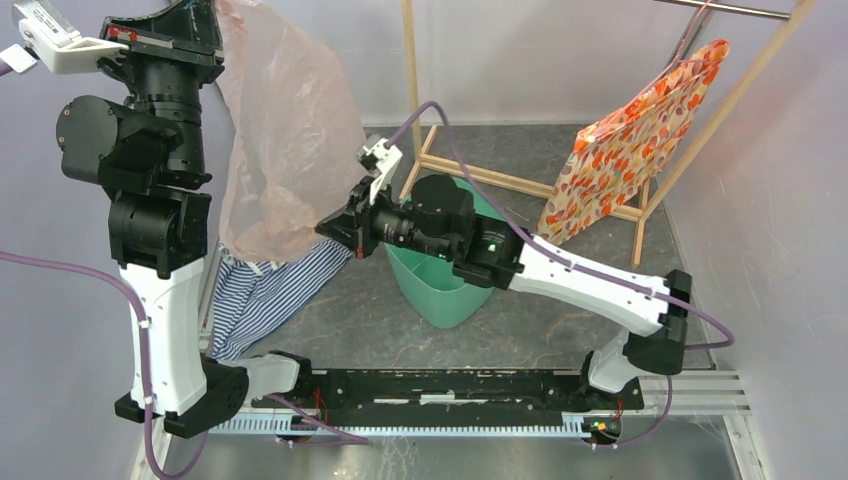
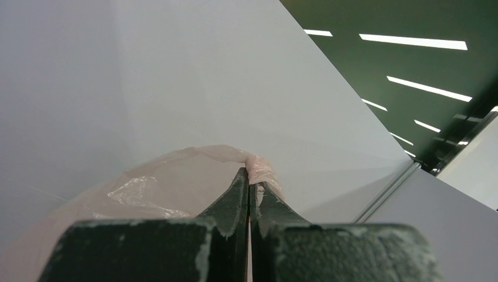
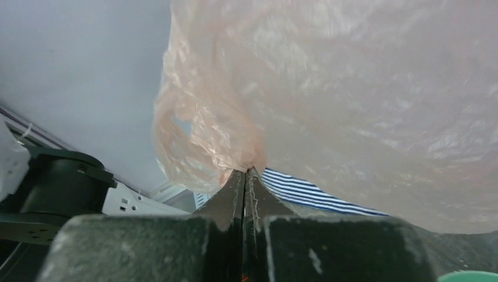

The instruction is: Put the trash bags into the trash bin

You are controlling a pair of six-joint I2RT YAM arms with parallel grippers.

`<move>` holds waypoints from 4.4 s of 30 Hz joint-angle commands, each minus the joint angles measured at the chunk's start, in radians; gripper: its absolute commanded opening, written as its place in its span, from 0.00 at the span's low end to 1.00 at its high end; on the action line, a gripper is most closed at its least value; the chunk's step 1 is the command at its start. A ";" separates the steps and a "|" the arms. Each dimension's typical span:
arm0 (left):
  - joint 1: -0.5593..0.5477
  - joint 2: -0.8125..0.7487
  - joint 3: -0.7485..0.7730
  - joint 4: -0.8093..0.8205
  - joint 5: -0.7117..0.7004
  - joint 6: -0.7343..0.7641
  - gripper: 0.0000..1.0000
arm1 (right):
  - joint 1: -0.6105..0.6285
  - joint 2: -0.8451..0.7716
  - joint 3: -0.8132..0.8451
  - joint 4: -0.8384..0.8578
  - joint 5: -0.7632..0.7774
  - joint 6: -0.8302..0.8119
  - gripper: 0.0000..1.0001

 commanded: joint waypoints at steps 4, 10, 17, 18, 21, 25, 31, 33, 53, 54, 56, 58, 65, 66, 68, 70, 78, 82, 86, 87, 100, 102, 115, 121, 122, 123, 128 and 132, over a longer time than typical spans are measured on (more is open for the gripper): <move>0.004 -0.008 0.028 -0.007 0.055 -0.018 0.02 | 0.002 -0.161 0.169 -0.203 0.171 -0.119 0.00; 0.004 -0.013 0.033 -0.043 0.140 -0.042 0.02 | 0.003 -0.227 0.282 -0.273 0.223 -0.196 0.00; 0.004 -0.022 0.037 -0.068 0.294 -0.080 0.02 | 0.003 -0.287 0.396 -0.282 0.281 -0.290 0.00; 0.004 -0.023 0.039 -0.072 0.331 -0.089 0.02 | 0.002 -0.299 0.398 -0.277 0.294 -0.299 0.00; 0.004 -0.029 0.031 -0.088 0.431 -0.138 0.02 | 0.002 -0.346 0.388 -0.259 0.335 -0.323 0.00; 0.004 -0.053 -0.038 -0.087 0.563 -0.228 0.02 | 0.002 -0.403 0.370 -0.230 0.398 -0.353 0.00; 0.004 -0.112 -0.157 -0.087 0.672 -0.301 0.02 | 0.002 -0.451 0.380 -0.200 0.485 -0.407 0.00; 0.004 -0.120 -0.185 -0.087 0.709 -0.313 0.02 | 0.002 -0.458 0.381 -0.191 0.508 -0.424 0.00; -0.106 -0.159 -0.563 -0.071 0.672 -0.202 0.02 | 0.002 -0.350 0.324 -0.199 0.531 -0.491 0.00; -0.106 -0.164 -0.561 -0.114 0.639 -0.179 0.02 | 0.003 -0.338 0.318 -0.204 0.520 -0.481 0.00; -0.107 -0.160 -0.533 -0.184 0.574 -0.150 0.02 | 0.002 -0.309 0.319 -0.215 0.503 -0.471 0.00; -0.107 -0.149 -0.505 -0.250 0.554 -0.130 0.02 | 0.002 -0.271 0.328 -0.224 0.482 -0.436 0.00; -0.104 -0.165 -0.445 -0.431 0.361 -0.046 0.02 | -0.001 -0.064 0.484 -0.291 0.395 -0.432 0.00; -0.104 -0.165 -0.436 -0.456 0.324 -0.037 0.02 | -0.005 -0.032 0.512 -0.304 0.382 -0.431 0.00; -0.103 -0.175 -0.429 -0.487 0.266 -0.019 0.02 | -0.021 0.002 0.516 -0.323 0.359 -0.420 0.00; -0.103 -0.179 -0.426 -0.506 0.238 -0.003 0.02 | -0.045 0.004 0.485 -0.328 0.313 -0.394 0.00; -0.100 -0.160 -0.467 -0.524 0.168 0.026 0.02 | -0.063 -0.032 0.464 -0.371 0.203 -0.336 0.53; -0.092 -0.125 -0.471 -0.530 0.156 0.038 0.02 | -0.063 -0.078 0.452 -0.373 0.158 -0.302 0.73; -0.076 -0.109 -0.487 -0.514 0.163 0.037 0.02 | -0.063 -0.140 0.422 -0.364 0.139 -0.284 0.85; -0.074 -0.104 -0.487 -0.512 0.166 0.035 0.02 | -0.064 -0.152 0.424 -0.366 0.136 -0.281 0.87; -0.050 0.015 -0.429 -0.520 0.210 0.023 0.02 | -0.061 -0.341 0.365 -0.574 0.052 -0.338 0.92; -0.050 0.027 -0.425 -0.519 0.216 0.019 0.02 | -0.062 -0.372 0.331 -0.603 0.044 -0.355 0.91; -0.050 0.031 -0.398 -0.526 0.247 0.019 0.02 | -0.055 -0.403 0.062 -0.833 0.465 -0.339 0.78; -0.050 0.006 -0.388 -0.528 0.268 0.017 0.02 | -0.118 -0.384 -0.070 -0.782 0.563 -0.334 0.63; -0.050 0.002 -0.382 -0.528 0.271 0.013 0.02 | -0.149 -0.380 -0.101 -0.755 0.543 -0.339 0.59; -0.050 -0.003 -0.374 -0.528 0.276 0.010 0.02 | -0.178 -0.376 -0.127 -0.728 0.511 -0.344 0.57; -0.050 -0.014 -0.326 -0.525 0.309 -0.013 0.02 | -0.307 -0.346 -0.266 -0.594 0.358 -0.340 0.45; -0.050 -0.019 -0.316 -0.507 0.358 -0.032 0.02 | -0.314 -0.334 -0.371 -0.520 0.321 -0.324 0.43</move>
